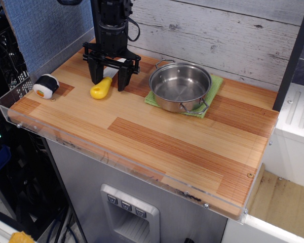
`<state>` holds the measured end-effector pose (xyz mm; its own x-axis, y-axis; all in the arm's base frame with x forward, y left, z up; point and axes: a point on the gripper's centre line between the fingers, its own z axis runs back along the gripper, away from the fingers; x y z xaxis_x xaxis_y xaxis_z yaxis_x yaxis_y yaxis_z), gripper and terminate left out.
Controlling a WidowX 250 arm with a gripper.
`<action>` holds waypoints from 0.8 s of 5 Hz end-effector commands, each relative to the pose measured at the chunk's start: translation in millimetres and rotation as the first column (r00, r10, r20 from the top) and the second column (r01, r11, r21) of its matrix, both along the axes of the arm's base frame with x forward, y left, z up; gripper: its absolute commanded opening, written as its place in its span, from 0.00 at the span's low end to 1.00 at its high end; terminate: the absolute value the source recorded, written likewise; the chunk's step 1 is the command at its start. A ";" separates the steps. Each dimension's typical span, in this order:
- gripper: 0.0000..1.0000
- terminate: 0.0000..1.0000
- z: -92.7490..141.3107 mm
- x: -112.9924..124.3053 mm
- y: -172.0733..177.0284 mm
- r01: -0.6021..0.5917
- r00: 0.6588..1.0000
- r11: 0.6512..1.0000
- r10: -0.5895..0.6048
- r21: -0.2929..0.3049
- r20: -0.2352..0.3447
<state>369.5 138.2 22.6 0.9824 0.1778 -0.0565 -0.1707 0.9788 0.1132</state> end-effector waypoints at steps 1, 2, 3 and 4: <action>1.00 0.00 111.3 -19.9 -6.0 0.011 0.973 1.000 -0.014 0.015 0.231; 1.00 0.00 126.5 -35.3 -18.2 -0.015 0.965 1.000 0.016 -0.005 0.261; 1.00 0.00 132.5 -44.2 -30.4 0.003 0.962 1.000 0.000 -0.010 0.273; 1.00 0.00 131.7 -46.2 -32.3 0.019 0.969 1.000 -0.015 -0.014 0.245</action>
<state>335.3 99.6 133.6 0.9785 0.1611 0.1290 -0.1681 0.9847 0.0456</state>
